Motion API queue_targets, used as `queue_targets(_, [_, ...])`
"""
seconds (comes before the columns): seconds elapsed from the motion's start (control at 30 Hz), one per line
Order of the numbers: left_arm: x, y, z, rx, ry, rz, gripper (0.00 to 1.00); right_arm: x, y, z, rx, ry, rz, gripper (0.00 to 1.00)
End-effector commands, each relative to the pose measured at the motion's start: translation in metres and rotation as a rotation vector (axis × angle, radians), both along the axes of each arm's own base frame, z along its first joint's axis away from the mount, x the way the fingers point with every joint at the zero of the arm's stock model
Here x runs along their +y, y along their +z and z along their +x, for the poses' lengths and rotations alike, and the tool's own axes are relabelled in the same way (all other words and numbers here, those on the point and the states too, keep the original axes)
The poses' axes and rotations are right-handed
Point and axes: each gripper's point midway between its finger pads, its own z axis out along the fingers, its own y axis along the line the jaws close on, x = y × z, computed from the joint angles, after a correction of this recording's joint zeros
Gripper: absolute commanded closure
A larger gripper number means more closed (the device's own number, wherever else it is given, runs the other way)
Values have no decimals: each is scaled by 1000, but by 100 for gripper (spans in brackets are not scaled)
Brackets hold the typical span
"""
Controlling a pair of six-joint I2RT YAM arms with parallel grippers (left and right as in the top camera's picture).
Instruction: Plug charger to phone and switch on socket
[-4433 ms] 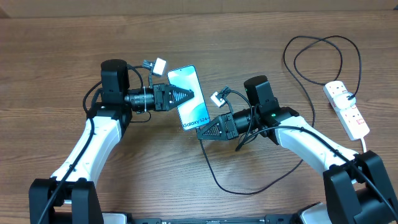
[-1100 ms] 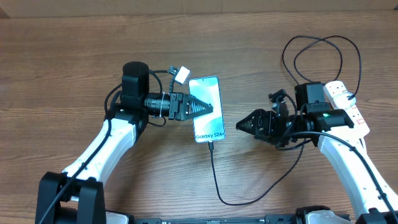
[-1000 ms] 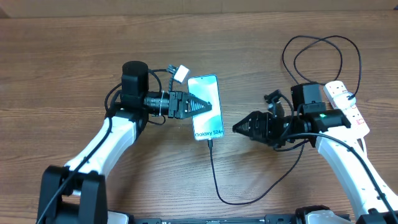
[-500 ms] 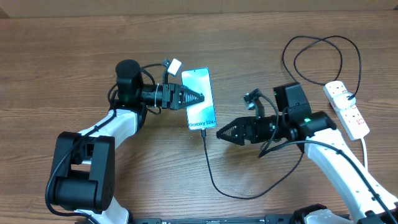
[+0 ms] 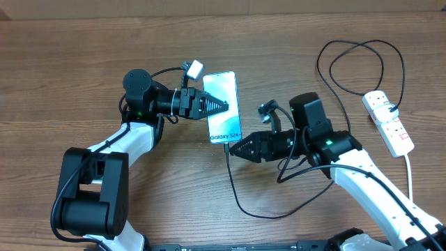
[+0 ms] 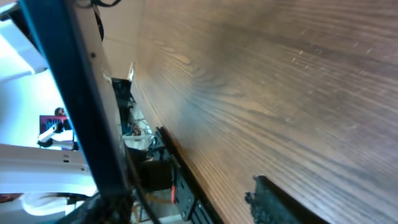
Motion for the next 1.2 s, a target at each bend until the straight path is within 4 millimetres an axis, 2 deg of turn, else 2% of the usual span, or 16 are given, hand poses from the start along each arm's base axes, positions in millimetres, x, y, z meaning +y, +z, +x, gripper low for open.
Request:
queue_targets(0.0, [-1,8,2,-5,3,-2,96,2,-5,-1,19,-33,-31,47])
queue_targets(0.2, [-1,8,1,-72,-3,-10,96,1,-5,-2,55,-48,-31,46])
queue_targets(0.37, [0,7,-1,-150,-12,-21,96,-6,-13,4,53,-91,-81,30])
queue_targets(0.5, [4,6,2,-170,-1,-23,96,-18,-20,10,71,-142,-117,29])
queue_targets(0.7, [12,5,8,-174,26,-21,96,-17,-4,4,36,-65,-30,28])
queue_targets(0.77, [12,5,9,-172,32,-21,96,-15,10,-2,9,-19,31,28])
queue_targets(0.9, [12,4,12,-150,47,-18,96,-11,47,-27,-99,129,178,28])
queue_targets(0.93, [11,2,12,-132,50,-16,96,-12,51,-31,-116,135,178,28])
queue_targets(1.03, [11,-1,12,-92,49,-10,96,-21,49,-36,-153,96,102,28])
queue_targets(1.17, [10,-1,11,-58,44,-7,96,-33,33,-29,-184,4,-32,28])
